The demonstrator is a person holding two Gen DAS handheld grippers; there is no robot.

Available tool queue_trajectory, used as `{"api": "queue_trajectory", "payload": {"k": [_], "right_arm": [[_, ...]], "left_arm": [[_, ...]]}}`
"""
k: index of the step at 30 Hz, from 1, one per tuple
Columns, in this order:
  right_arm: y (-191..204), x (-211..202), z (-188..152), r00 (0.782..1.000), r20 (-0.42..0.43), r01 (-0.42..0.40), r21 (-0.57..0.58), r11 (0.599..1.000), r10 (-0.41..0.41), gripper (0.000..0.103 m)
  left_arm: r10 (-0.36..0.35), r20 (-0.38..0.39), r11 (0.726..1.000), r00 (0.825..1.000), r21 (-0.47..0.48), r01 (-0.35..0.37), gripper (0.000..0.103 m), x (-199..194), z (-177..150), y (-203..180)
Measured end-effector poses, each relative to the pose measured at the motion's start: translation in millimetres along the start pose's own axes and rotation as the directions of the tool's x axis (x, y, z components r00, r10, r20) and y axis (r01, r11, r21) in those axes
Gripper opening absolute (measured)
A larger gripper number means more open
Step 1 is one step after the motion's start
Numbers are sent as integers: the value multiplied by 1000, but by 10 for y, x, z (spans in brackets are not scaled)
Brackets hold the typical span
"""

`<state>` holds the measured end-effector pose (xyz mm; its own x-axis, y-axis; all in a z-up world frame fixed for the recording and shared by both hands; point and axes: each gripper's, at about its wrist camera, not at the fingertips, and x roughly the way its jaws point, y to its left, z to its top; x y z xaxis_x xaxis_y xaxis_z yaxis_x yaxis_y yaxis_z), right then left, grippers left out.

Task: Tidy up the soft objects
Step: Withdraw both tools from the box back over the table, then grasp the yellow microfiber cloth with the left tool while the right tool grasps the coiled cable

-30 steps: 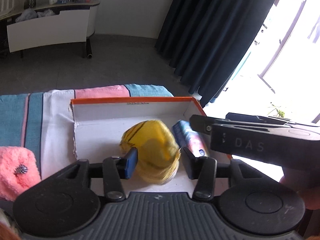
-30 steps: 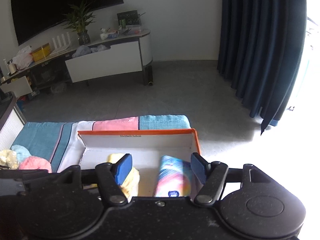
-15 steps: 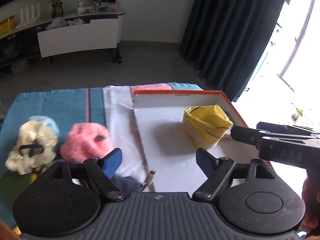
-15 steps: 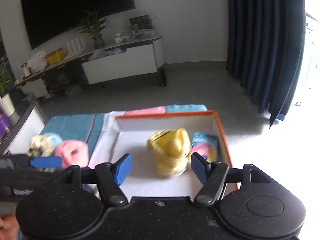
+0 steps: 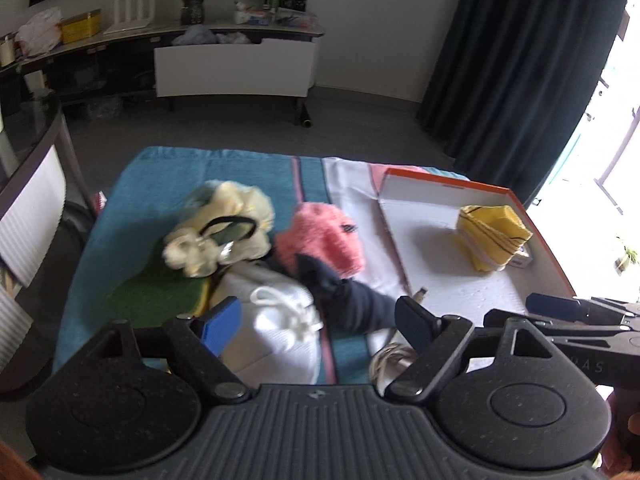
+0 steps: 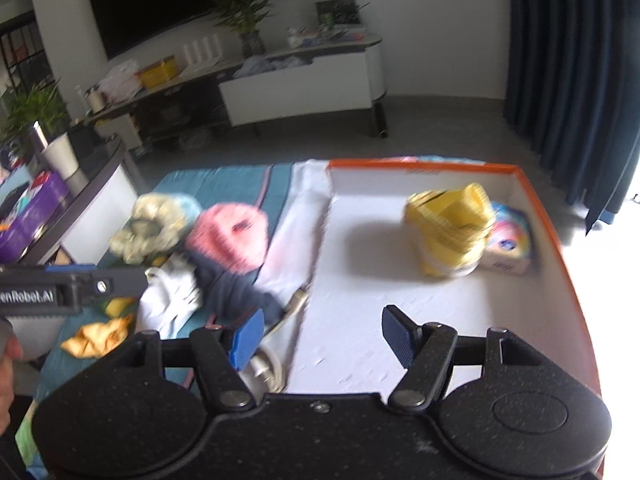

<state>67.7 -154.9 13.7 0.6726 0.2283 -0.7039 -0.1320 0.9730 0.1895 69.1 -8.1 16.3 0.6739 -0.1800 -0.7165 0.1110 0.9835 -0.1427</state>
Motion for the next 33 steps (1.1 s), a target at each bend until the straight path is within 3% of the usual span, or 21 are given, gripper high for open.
{"api": "queue_trajectory", "payload": {"k": [12,19,22,25,27,28,29,31,33], "right_arm": [[566,302,-420,990,-129,-70,-87,994,58,80],[663,467,-484,987,-160,-35,-119,992,15,82],[717,497,-510,987,-162,-19,-155,988,-6,59],[730,493,-522,988,-152,-21,-162,987,-4,57],[725,474,-519,990,-143,-25,-158,987,2,52],[725,455,-516,991,-135,-19,-159,987,-3,38],[725,439,-508,992,-128,-3,-162,987,-17,12],[710,409,-477,992,-125,-19,-151,988,0,11],[695,391,-463,992,-125,-31,-147,989,12,8]], "left_arm": [[121,-43,991,992,-59,-124,86,-139,-433,770],[146,-82,989,986,-27,-149,87,56,-617,902],[147,-93,989,985,-11,-148,86,173,-654,917],[151,-97,988,984,3,-151,84,263,-661,916],[168,-76,986,983,31,-166,73,291,-653,891],[179,-66,983,982,46,-176,62,296,-645,882],[176,-56,984,983,51,-173,48,291,-632,881],[145,-56,989,988,44,-142,33,277,-600,893],[128,-54,991,990,39,-126,30,247,-592,902]]}}
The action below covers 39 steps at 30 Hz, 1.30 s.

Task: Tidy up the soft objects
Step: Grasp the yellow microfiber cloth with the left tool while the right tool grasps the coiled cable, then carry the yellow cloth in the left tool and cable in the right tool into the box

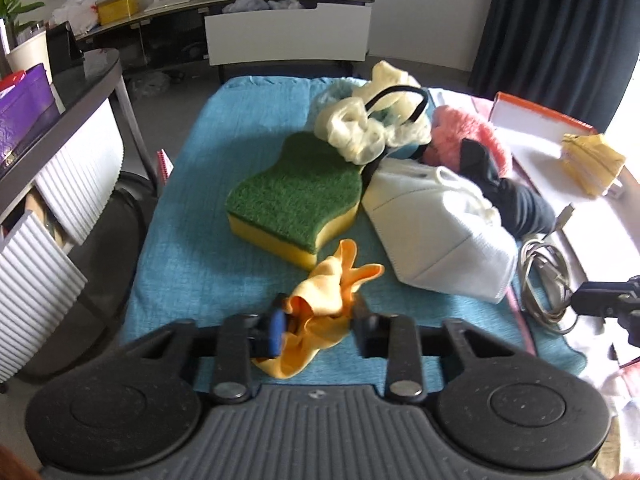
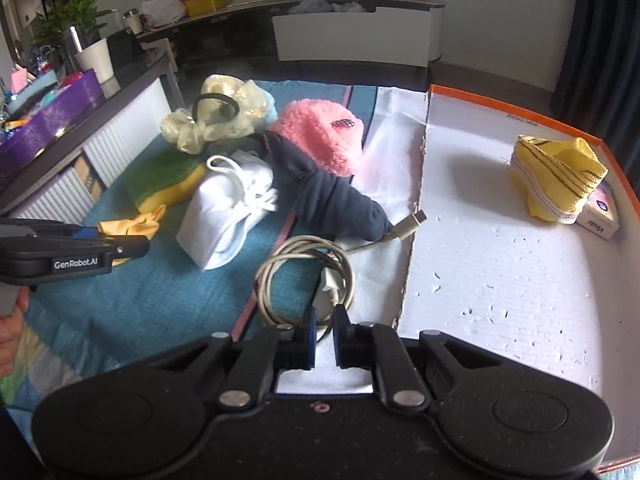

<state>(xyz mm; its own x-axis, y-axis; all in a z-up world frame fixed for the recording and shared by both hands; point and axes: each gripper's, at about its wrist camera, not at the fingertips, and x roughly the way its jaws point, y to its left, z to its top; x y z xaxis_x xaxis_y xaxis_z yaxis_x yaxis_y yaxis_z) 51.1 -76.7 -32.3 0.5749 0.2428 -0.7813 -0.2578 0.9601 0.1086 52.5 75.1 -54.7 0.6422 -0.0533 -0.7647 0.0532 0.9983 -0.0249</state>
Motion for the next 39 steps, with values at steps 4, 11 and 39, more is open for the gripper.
{"api": "queue_trajectory", "payload": {"k": [4,11,39], "right_arm": [[-36,-62,3,1000,28,-8,16,1000,8,4],[-40,-134,8,997,29,-73,23,997,72,19],[74,-471,245,987,156,-34,-54,998,42,9]], "left_arm": [[-3,20,1000,1000,14,3,28,-103,-44,-31],[-42,62,999,997,2,42,28,-314,-22,-144],[-101,117,995,988,-9,103,28,-627,120,-361]]}}
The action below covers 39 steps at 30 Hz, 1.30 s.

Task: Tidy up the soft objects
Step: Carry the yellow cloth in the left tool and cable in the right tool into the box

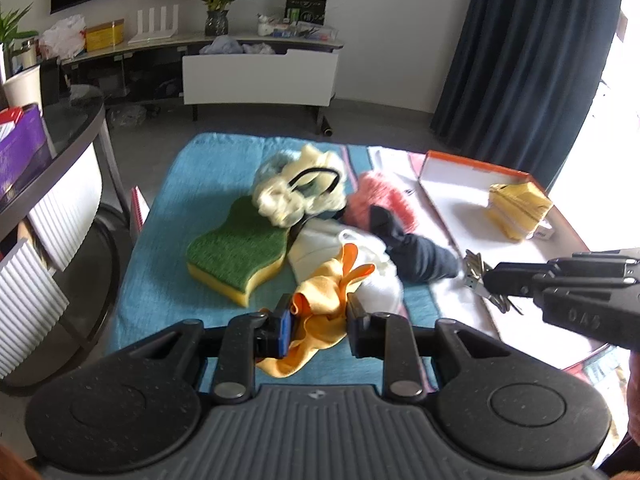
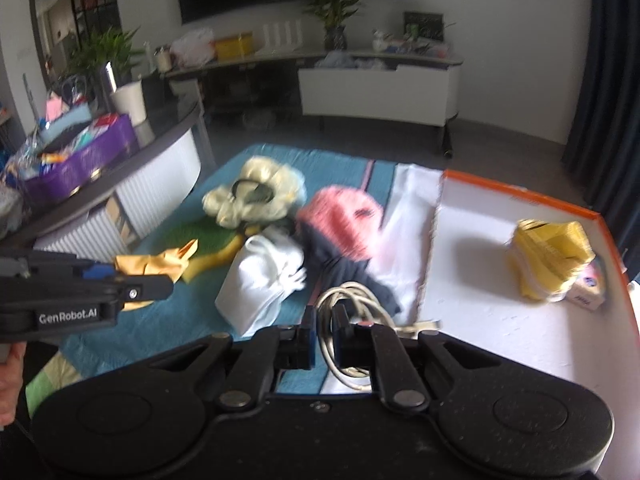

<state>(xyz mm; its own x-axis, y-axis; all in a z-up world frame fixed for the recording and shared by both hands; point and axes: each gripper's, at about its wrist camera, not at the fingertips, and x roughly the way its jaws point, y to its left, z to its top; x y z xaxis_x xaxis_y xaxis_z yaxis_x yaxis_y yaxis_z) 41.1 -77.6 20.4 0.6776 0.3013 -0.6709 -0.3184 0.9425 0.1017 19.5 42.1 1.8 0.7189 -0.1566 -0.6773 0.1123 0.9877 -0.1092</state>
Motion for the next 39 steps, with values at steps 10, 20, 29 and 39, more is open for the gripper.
{"api": "queue_trajectory", "payload": {"k": [10,20,29,39], "right_arm": [[-338,-275,-17,998,27,50,50,997,-51,10],[-713,-461,-65,998,64,10,167,986,-21,10],[-838,-631,44,993,95,50,168,984,-67,10],[-1016,-778,55,989,100,90,176,980,-109,10]], "left_arm": [[-58,9,997,998,42,58,28,-19,57,-318],[-96,5,992,995,88,95,28,54,69,-616],[-120,8,987,993,112,118,28,55,122,-809],[-186,16,970,982,163,181,28,86,247,-1188]]}}
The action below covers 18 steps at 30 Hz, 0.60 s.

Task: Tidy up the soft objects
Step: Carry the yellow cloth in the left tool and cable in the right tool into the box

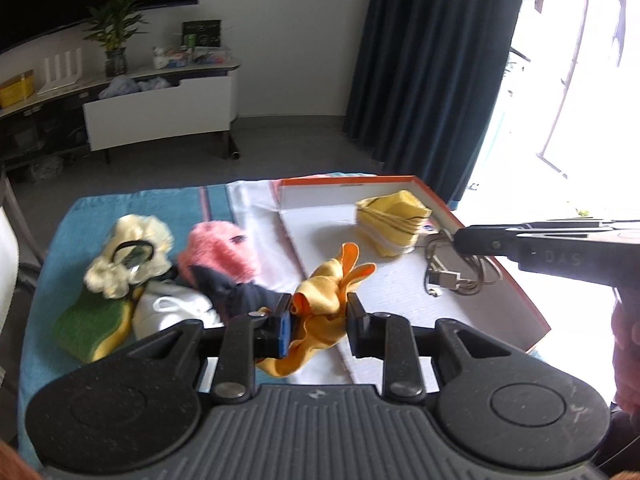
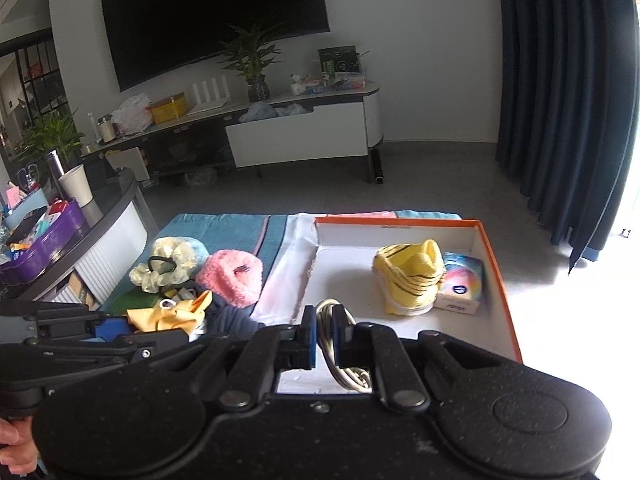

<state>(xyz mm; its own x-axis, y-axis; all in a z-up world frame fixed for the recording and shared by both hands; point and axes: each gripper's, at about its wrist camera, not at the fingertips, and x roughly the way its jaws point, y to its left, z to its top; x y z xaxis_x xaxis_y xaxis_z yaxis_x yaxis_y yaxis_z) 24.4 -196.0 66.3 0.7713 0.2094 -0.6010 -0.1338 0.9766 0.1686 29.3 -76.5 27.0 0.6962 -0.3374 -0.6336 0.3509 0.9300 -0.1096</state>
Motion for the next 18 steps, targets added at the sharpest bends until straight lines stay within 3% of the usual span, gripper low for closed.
{"api": "queue_trajectory", "payload": {"k": [18], "right_arm": [[-399,-68,-9,998,-5,69,46,997,-69,10]], "left_arm": [[-71,-32,997,997,31,72,28,349,170,-435]]}}
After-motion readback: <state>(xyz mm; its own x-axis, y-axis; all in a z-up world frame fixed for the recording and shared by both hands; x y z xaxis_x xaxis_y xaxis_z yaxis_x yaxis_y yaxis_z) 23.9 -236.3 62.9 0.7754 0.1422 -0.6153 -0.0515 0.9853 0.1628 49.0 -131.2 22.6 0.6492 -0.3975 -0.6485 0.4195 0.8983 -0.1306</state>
